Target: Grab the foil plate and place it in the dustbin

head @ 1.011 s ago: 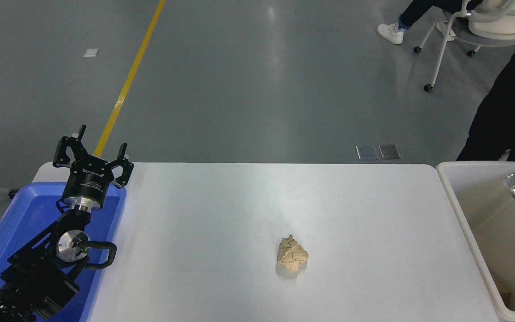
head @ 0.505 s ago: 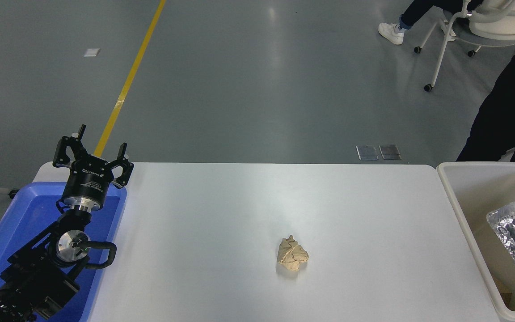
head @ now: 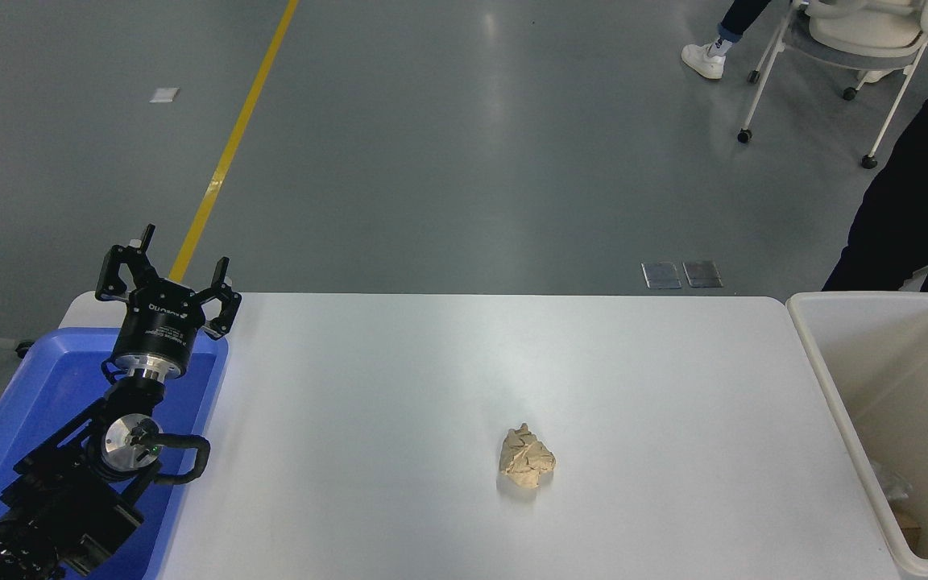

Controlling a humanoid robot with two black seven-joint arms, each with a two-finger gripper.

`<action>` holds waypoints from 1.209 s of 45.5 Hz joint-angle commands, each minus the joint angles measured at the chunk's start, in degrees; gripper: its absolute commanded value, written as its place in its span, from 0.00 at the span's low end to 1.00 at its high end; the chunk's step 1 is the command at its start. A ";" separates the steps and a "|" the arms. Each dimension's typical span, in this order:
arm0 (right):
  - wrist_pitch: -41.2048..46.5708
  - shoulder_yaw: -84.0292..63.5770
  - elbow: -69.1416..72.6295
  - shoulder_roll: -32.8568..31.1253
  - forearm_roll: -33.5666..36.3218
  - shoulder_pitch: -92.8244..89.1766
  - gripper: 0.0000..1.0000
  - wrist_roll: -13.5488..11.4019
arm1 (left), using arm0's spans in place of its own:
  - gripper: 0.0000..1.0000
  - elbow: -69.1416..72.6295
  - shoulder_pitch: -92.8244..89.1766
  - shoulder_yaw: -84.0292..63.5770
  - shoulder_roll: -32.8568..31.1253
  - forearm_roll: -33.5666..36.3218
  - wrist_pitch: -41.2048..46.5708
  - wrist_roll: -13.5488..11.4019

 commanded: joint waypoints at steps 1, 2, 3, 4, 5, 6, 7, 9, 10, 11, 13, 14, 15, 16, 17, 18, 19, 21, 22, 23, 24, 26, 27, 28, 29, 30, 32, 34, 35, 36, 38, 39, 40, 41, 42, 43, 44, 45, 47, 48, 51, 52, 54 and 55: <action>1.57 -1.23 4.15 -1.01 -0.71 13.32 1.00 0.04 | 0.98 0.02 -0.05 0.00 0.00 -0.01 0.02 0.07; 2.01 -1.76 5.12 -1.01 -0.71 15.16 1.00 0.04 | 0.98 0.02 -0.05 0.09 0.00 -0.01 -0.07 0.07; 2.62 -2.46 6.34 -1.10 -0.80 17.18 1.00 0.04 | 0.98 0.02 -0.05 0.00 0.00 -0.01 -0.07 0.07; 3.24 -3.33 7.66 -1.19 -0.97 19.29 1.00 0.04 | 0.98 0.02 -0.05 0.00 0.00 -0.01 -0.07 0.07; 3.94 -4.30 9.15 -1.19 -1.24 21.58 1.00 -0.04 | 0.98 0.02 -0.05 0.09 0.00 -0.01 -0.07 0.07; 4.56 -5.35 10.82 -1.19 -1.59 23.60 1.00 0.04 | 0.98 0.02 -0.05 0.09 0.00 -0.01 -0.07 0.16; 5.17 -6.41 12.66 -1.10 -1.94 25.71 1.00 -0.04 | 0.98 0.02 -0.05 0.00 0.00 -0.01 -0.07 0.16; 6.23 -8.78 16.27 -1.10 -2.55 29.58 1.00 -0.04 | 0.98 -0.07 -0.05 0.00 0.00 -0.01 -0.07 0.16; 6.67 -10.01 18.11 -1.01 -2.82 31.51 1.00 -0.13 | 0.98 0.02 -0.05 0.09 0.00 -0.01 -0.07 0.16; 7.20 -11.15 19.87 -1.01 -2.99 33.62 1.00 -0.22 | 0.98 0.02 -0.05 0.09 0.00 -0.01 -0.07 0.07; 8.51 -13.53 23.48 -0.57 -3.26 37.57 1.00 -0.22 | 0.98 0.02 -0.05 0.09 0.00 -0.01 -0.07 0.16; 9.22 -14.76 24.97 -0.22 -3.26 39.25 1.00 -0.31 | 0.98 -0.07 -0.05 0.09 0.00 -0.01 -0.07 0.16; 10.09 -15.81 26.38 0.30 -3.26 40.83 1.00 -0.39 | 0.98 0.02 -0.05 0.09 0.00 -0.01 -0.07 0.16; 11.15 -17.04 27.70 1.09 -3.26 42.41 1.00 -0.40 | 0.98 -0.07 -0.05 0.09 0.00 -0.01 -0.07 0.16; 12.20 -18.36 28.76 1.97 -3.26 43.82 1.00 -0.40 | 0.98 0.02 -0.05 0.09 0.00 -0.01 -0.07 0.16; 13.34 -19.68 29.81 2.85 -3.26 45.14 1.00 -0.40 | 0.98 0.02 -0.05 0.09 0.00 -0.01 -0.07 0.16; 14.48 -21.08 30.95 3.73 -3.26 46.37 1.00 -0.40 | 0.98 0.02 -0.05 0.09 0.00 -0.01 -0.07 0.16; 16.51 -24.07 33.15 5.22 -3.26 48.92 1.00 -0.40 | 0.98 0.02 -0.05 0.09 0.00 -0.01 -0.07 0.16; 17.39 -25.39 34.21 5.93 -3.35 50.15 1.00 -0.40 | 0.98 0.02 -0.05 0.09 0.00 -0.01 -0.07 0.07; 18.27 -26.80 35.35 6.54 -3.35 51.64 1.00 -0.40 | 0.98 0.02 -0.05 0.09 0.00 -0.01 0.02 0.07; 19.06 -27.94 36.66 7.07 -3.26 53.14 1.00 -0.40 | 0.98 0.02 -0.05 0.09 0.00 -0.01 -0.07 0.16; 21.34 -29.96 39.56 8.04 -3.26 56.21 1.00 -0.40 | 0.98 0.02 -0.05 0.09 0.00 -0.01 -0.07 0.16; 22.66 -30.84 41.23 8.56 -3.26 57.71 1.00 -0.40 | 0.98 0.02 -0.05 0.09 0.00 -0.01 -0.07 0.16; 24.32 -31.64 42.99 9.00 -3.26 59.29 1.00 -0.40 | 0.98 0.02 -0.05 0.09 0.00 -0.01 -0.07 0.16; 25.99 -32.34 44.83 9.44 -3.26 60.87 1.00 -0.40 | 0.98 0.02 -0.05 0.09 0.00 -0.01 -0.07 0.16; 27.66 -32.87 46.42 9.97 -3.26 62.54 1.00 -0.48 | 0.98 0.02 -0.05 0.09 0.00 -0.01 -0.07 0.07; 30.92 -33.75 49.76 11.11 -3.17 65.35 1.00 -0.48 | 0.98 0.02 -0.05 0.09 0.00 -0.01 0.02 0.07; 33.56 -34.37 52.57 12.43 -3.17 67.90 1.00 -0.48 | 0.98 0.02 -0.05 0.00 0.00 -0.01 0.02 0.07; 34.53 -34.72 53.80 13.13 -3.17 69.05 1.00 -0.57 | 0.98 0.02 -0.05 0.00 0.00 -0.01 0.02 0.07; 35.49 -35.07 54.77 13.75 -3.17 70.10 1.00 -0.57 | 0.98 0.02 0.04 0.00 0.00 -0.01 0.02 0.07; 36.90 -35.68 56.53 14.63 -3.08 72.13 1.00 -0.57 | 0.98 0.02 0.04 0.00 0.00 -0.01 0.02 0.07; 37.43 -35.86 57.50 14.98 -3.08 73.01 1.00 -0.57 | 0.98 0.02 0.04 0.00 0.00 -0.01 0.02 0.07; 37.87 -36.04 58.29 15.16 -3.08 73.88 1.00 -0.57 | 0.98 0.02 0.04 0.00 0.00 -0.01 0.02 0.07; 38.31 -36.21 59.17 15.25 -3.08 74.68 1.00 -0.57 | 0.98 0.02 0.04 0.00 0.00 -0.01 0.02 0.07; 38.84 -36.30 60.05 15.25 -3.08 75.55 1.00 -0.57 | 0.98 0.02 0.04 0.00 0.00 -0.01 0.02 0.07; 39.36 -36.30 60.93 15.25 -3.08 76.35 1.00 -0.57 | 0.98 0.02 0.04 0.00 0.00 -0.01 0.02 0.07; 39.89 -36.30 62.07 15.25 -3.08 77.22 1.00 -0.57 | 0.98 0.02 0.04 0.00 0.00 -0.01 0.02 0.07; 40.33 -36.30 63.30 15.25 -3.00 78.10 1.00 -0.57 | 0.98 0.02 0.04 0.00 0.00 -0.01 0.02 0.07; 41.30 -36.39 65.93 15.25 -3.08 79.86 1.00 -0.57 | 0.98 0.02 0.04 0.00 0.00 -0.01 0.02 0.07; 41.65 -36.48 67.25 15.25 -3.17 80.83 1.00 -0.57 | 0.98 0.02 0.04 0.00 0.00 -0.01 0.02 0.07; 42.97 -37.00 74.28 15.25 -3.17 85.57 1.00 -0.57 | 0.98 0.02 0.04 0.00 0.00 -0.01 0.02 0.07; 43.32 -37.00 75.95 15.34 -3.17 86.80 1.00 -0.57 | 0.98 0.02 0.04 0.00 0.00 -0.10 0.02 0.07; 43.85 -36.92 78.76 15.51 -3.08 89.09 1.00 -0.57 | 0.98 0.02 0.04 0.00 0.00 -0.10 0.02 0.07; 44.03 -36.83 80.00 15.51 -3.17 90.32 1.00 -0.57 | 0.98 0.02 0.04 0.00 0.00 -0.01 0.02 -0.02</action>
